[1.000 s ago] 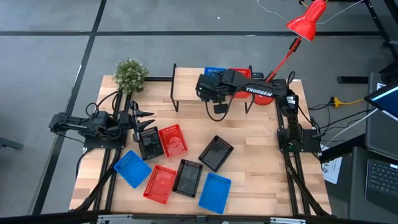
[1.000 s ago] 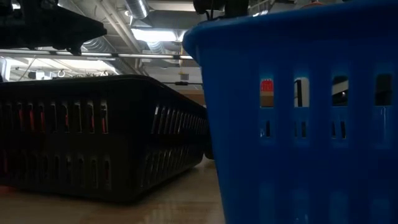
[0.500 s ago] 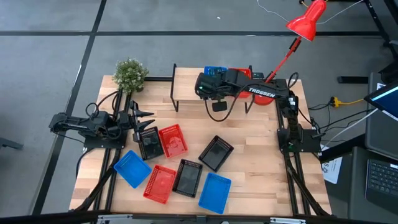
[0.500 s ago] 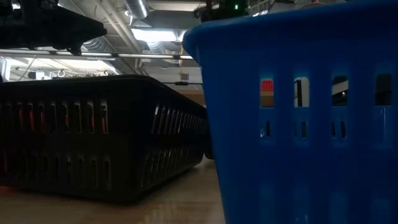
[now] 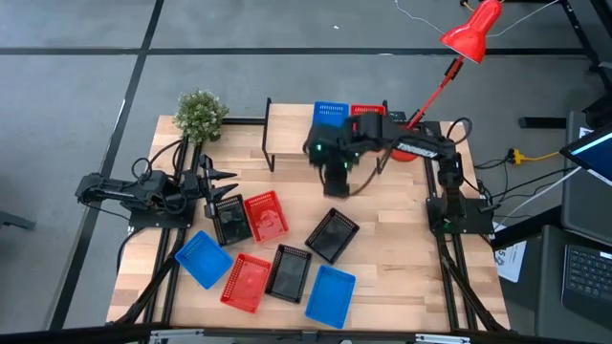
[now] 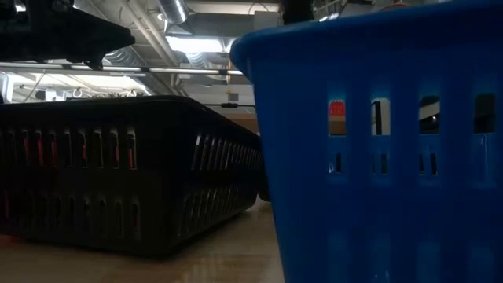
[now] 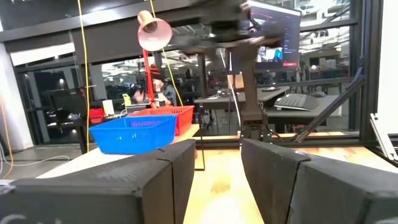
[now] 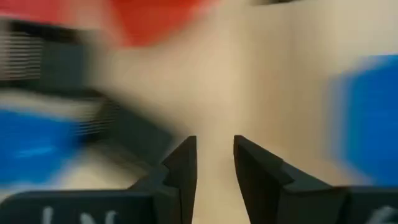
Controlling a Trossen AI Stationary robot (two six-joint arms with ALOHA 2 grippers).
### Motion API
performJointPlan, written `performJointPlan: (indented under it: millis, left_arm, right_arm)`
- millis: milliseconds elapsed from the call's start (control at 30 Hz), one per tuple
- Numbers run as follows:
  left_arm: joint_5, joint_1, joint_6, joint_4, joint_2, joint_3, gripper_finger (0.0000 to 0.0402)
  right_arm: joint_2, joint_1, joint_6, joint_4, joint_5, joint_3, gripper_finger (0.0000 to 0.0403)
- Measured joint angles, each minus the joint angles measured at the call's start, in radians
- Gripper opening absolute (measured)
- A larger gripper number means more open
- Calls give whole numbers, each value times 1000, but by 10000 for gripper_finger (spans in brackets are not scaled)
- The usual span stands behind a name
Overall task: Stack baskets on shelf by color
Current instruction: Put the top left black basket on the shelf
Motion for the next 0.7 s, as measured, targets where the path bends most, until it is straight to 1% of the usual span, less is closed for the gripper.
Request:
performJointPlan:
  millis: [33,67,100,167,233,300,367,500,567,700]
  left_arm:
    - [0,0,1,0,0,0,127]
    - [0,0,1,0,0,0,127]
    - [0,0,1,0,0,0,127]
    - [0,0,1,0,0,0,127]
    - [0,0,1,0,0,0,127]
    - [0,0,0,0,0,0,127]
    - [0,0,0,1,0,0,127]
    - [0,0,-1,1,0,0,127]
    - [0,0,-5,0,0,0,127]
    - [0,0,-8,0,0,0,127]
  right_arm:
    - [-1,23,20,2,-102,-4,105]
    - [-1,50,20,3,-175,-9,105]
    - [-2,79,12,0,-221,-16,105]
    - [-3,142,-6,-4,-232,-34,105]
    - [-3,208,0,16,-183,-61,105]
    - [-3,272,72,83,-96,-104,105]
    - [-3,327,205,202,10,-163,105]
    - [-2,412,523,459,234,-302,105]
    - [-2,441,644,556,284,-378,105]
    - [-2,484,816,679,292,-532,105]
